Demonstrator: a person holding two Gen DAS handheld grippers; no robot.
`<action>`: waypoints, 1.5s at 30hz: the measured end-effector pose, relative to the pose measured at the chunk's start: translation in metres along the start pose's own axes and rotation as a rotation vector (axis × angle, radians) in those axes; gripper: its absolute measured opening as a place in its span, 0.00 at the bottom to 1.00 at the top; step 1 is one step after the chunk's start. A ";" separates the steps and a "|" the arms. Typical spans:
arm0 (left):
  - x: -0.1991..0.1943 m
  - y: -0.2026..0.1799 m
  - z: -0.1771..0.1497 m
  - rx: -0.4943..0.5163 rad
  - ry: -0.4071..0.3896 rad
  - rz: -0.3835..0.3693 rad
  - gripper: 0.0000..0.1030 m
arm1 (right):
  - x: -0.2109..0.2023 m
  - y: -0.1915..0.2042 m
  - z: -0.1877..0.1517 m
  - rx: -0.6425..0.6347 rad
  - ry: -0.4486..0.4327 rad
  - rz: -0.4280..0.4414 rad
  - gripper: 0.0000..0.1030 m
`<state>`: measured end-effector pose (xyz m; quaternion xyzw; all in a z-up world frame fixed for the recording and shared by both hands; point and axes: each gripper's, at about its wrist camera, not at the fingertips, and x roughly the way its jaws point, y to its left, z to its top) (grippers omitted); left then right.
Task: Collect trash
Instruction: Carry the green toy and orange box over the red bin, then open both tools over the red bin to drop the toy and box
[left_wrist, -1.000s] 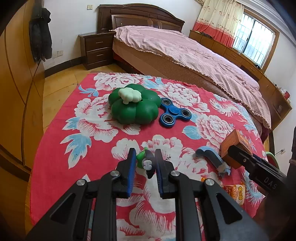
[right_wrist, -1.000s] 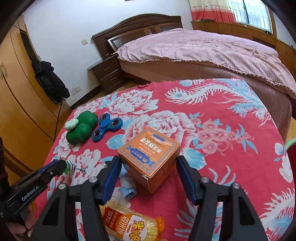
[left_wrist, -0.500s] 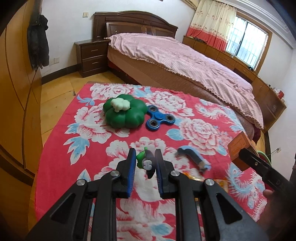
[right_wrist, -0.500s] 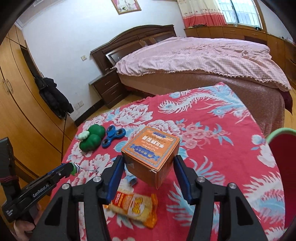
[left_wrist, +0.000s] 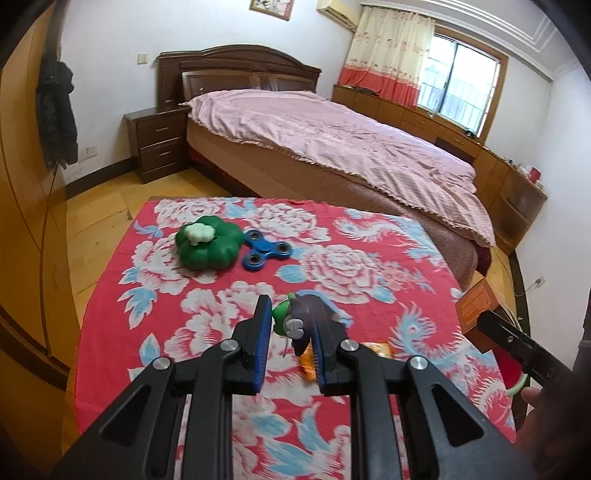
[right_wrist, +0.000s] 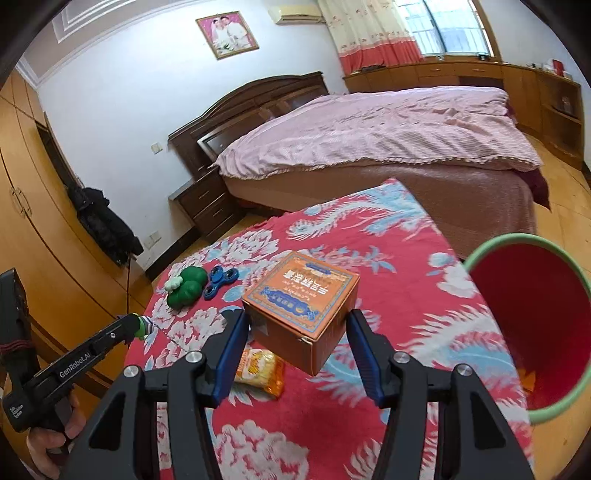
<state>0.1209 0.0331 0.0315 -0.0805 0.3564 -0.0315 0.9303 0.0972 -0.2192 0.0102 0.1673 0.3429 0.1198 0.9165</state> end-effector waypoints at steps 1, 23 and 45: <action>-0.003 -0.003 -0.001 0.007 -0.003 -0.007 0.19 | -0.005 -0.003 -0.001 0.007 -0.006 -0.003 0.56; 0.000 -0.112 -0.012 0.174 0.063 -0.211 0.19 | -0.069 -0.102 -0.021 0.193 -0.072 -0.163 0.56; 0.091 -0.279 -0.022 0.369 0.203 -0.421 0.19 | -0.063 -0.223 -0.030 0.344 -0.047 -0.297 0.63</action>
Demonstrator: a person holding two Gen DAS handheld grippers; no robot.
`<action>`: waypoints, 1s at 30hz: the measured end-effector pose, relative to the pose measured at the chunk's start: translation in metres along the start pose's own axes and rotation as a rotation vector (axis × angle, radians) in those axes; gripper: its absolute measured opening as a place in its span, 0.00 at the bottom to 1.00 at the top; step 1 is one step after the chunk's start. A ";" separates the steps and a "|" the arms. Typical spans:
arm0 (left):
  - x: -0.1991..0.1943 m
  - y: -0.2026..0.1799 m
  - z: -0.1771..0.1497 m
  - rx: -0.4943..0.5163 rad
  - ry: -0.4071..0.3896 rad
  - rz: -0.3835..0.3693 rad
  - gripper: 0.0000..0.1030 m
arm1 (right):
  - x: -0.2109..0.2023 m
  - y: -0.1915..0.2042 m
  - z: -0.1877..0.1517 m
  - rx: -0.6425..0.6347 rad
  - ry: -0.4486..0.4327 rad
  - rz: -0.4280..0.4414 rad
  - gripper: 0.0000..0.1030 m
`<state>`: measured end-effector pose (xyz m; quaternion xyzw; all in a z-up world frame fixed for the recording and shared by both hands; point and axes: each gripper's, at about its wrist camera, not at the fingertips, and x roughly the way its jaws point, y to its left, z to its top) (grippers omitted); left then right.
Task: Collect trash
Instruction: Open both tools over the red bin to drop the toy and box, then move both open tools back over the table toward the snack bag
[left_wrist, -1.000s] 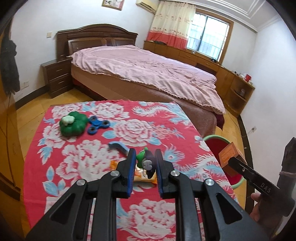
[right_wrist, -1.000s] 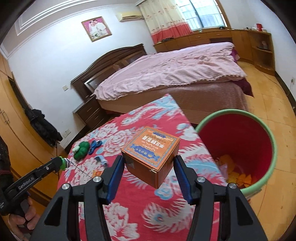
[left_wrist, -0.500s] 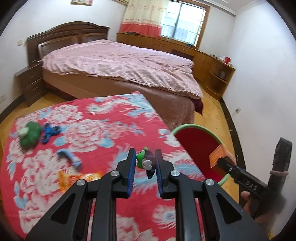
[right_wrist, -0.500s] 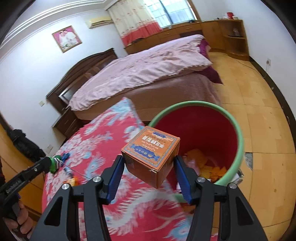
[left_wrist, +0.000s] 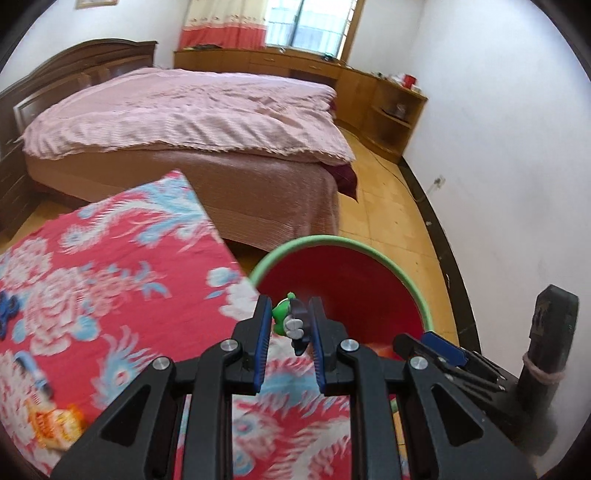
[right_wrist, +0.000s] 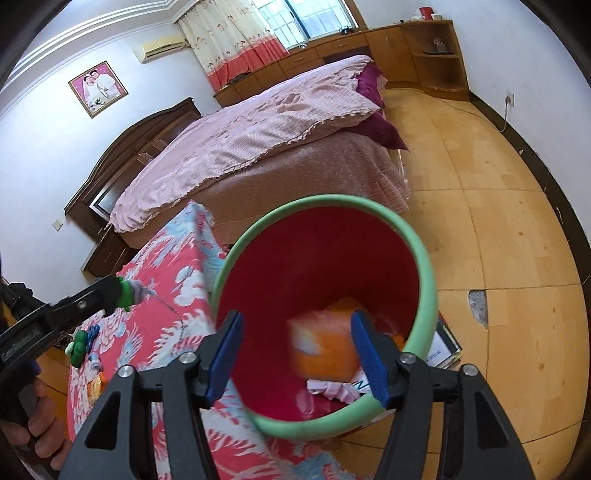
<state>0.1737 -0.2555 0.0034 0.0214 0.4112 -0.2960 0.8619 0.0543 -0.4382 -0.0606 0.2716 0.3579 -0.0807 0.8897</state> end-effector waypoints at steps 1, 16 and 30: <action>0.005 -0.003 0.001 0.004 0.007 -0.009 0.19 | 0.000 -0.003 0.001 0.002 -0.004 -0.001 0.63; 0.008 -0.015 0.000 0.012 0.016 -0.009 0.36 | -0.008 -0.022 -0.001 0.042 -0.029 0.003 0.66; -0.036 0.052 -0.024 -0.155 -0.019 0.107 0.41 | -0.023 0.007 -0.010 0.009 -0.032 0.042 0.69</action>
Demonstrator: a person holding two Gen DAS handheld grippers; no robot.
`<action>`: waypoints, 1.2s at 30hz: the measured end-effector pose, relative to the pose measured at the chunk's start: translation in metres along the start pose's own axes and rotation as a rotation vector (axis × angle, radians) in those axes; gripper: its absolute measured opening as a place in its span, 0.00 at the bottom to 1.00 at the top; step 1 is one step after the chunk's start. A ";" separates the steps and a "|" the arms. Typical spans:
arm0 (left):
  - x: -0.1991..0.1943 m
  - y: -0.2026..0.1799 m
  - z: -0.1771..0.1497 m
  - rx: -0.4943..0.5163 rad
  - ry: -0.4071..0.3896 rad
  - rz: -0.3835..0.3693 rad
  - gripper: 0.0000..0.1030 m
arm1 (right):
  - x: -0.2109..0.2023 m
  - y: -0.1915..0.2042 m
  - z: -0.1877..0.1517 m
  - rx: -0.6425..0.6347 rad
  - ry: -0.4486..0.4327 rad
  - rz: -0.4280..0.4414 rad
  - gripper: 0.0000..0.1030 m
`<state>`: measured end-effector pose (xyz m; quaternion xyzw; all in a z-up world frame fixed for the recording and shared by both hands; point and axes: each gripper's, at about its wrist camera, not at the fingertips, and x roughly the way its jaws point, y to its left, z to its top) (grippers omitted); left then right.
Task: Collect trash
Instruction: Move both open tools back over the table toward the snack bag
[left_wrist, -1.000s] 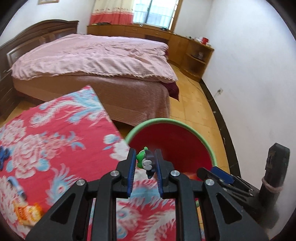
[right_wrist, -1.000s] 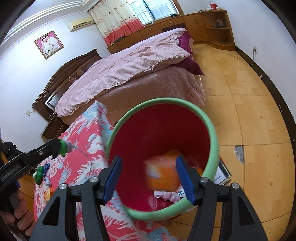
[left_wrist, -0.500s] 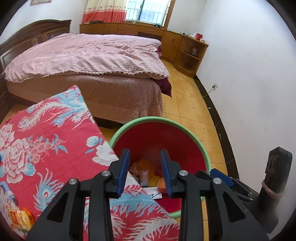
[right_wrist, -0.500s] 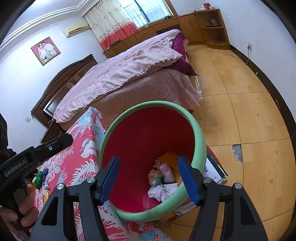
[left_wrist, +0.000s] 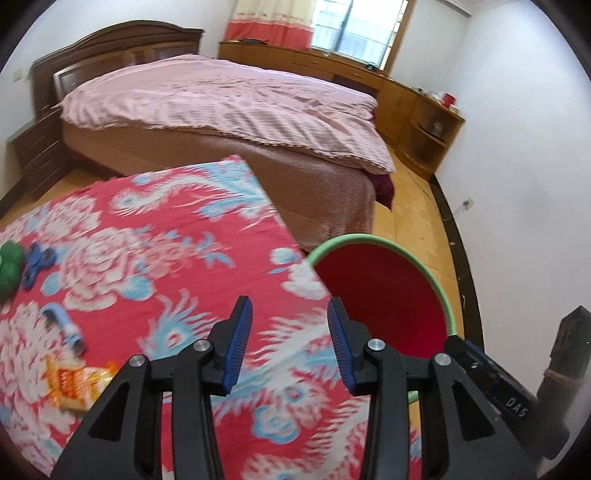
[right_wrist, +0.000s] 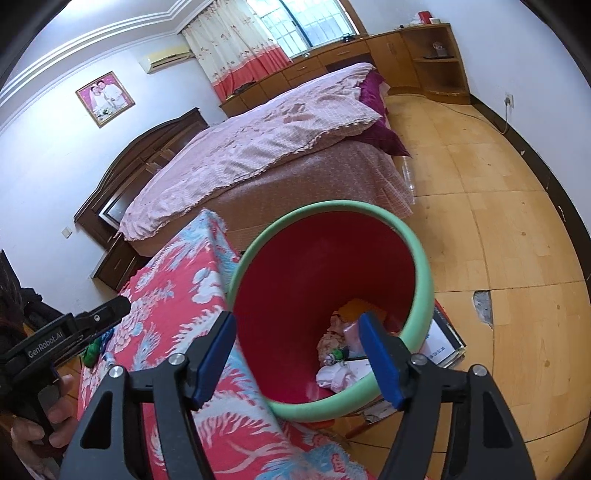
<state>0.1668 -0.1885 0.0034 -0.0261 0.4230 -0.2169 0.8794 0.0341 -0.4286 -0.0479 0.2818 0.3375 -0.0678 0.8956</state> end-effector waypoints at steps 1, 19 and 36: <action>-0.002 0.006 -0.002 -0.010 0.001 0.011 0.41 | -0.001 0.003 -0.001 -0.005 -0.001 0.004 0.69; 0.004 0.080 -0.050 -0.160 0.111 0.036 0.41 | -0.006 0.045 -0.023 -0.064 0.050 0.027 0.69; -0.030 0.137 -0.088 -0.250 0.107 0.112 0.41 | -0.007 0.078 -0.038 -0.110 0.077 0.057 0.69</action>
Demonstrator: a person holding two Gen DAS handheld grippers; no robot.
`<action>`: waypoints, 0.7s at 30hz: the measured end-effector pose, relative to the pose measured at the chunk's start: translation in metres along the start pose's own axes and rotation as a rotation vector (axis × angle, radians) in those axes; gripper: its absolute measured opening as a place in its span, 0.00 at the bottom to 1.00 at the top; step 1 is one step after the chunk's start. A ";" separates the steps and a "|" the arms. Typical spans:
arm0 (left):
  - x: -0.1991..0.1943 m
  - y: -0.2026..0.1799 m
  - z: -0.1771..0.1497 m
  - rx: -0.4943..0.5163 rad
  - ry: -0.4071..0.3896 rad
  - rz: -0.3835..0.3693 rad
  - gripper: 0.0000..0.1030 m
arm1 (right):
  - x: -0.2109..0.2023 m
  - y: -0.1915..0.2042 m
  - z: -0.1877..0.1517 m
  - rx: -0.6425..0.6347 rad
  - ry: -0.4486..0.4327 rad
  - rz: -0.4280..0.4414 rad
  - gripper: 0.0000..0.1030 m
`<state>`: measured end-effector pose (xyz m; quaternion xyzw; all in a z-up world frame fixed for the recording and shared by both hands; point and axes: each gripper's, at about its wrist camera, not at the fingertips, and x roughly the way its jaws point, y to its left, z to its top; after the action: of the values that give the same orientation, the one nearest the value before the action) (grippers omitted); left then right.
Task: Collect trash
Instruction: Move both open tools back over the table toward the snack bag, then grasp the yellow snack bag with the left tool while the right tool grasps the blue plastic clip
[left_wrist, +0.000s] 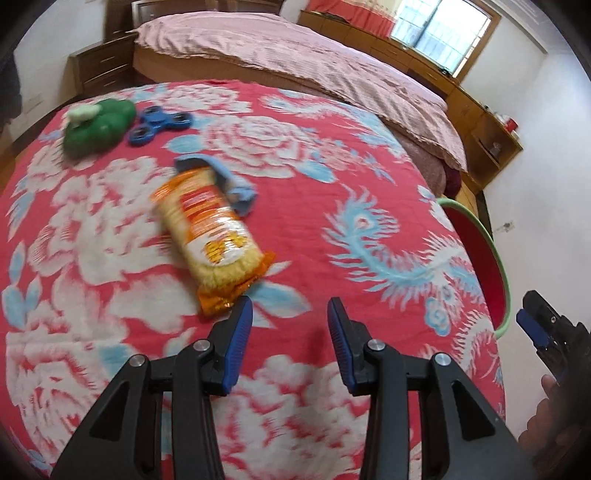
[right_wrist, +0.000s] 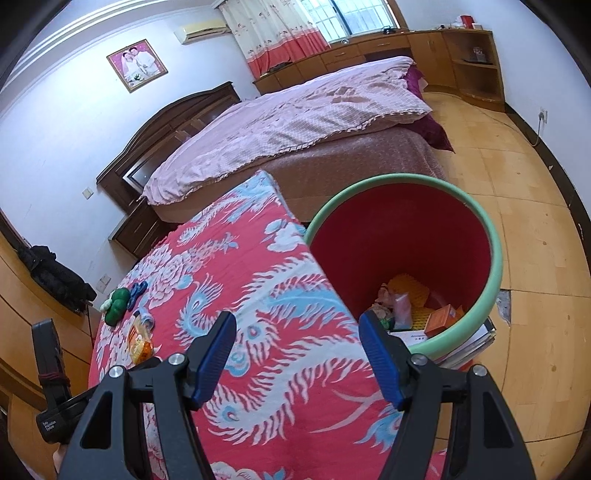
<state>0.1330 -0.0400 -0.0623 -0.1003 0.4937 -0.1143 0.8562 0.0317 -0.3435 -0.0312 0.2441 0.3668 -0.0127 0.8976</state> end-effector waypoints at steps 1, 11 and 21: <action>-0.002 0.006 0.000 -0.010 -0.004 0.013 0.41 | 0.001 0.002 -0.001 -0.002 0.004 0.003 0.69; -0.022 0.052 0.001 -0.079 -0.053 0.116 0.41 | 0.006 0.014 -0.006 -0.022 0.021 0.018 0.69; -0.024 0.050 0.029 -0.025 -0.080 0.131 0.43 | 0.013 0.018 -0.005 -0.019 0.042 0.011 0.69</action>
<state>0.1512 0.0160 -0.0430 -0.0830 0.4662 -0.0479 0.8795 0.0418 -0.3235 -0.0354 0.2380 0.3845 0.0009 0.8919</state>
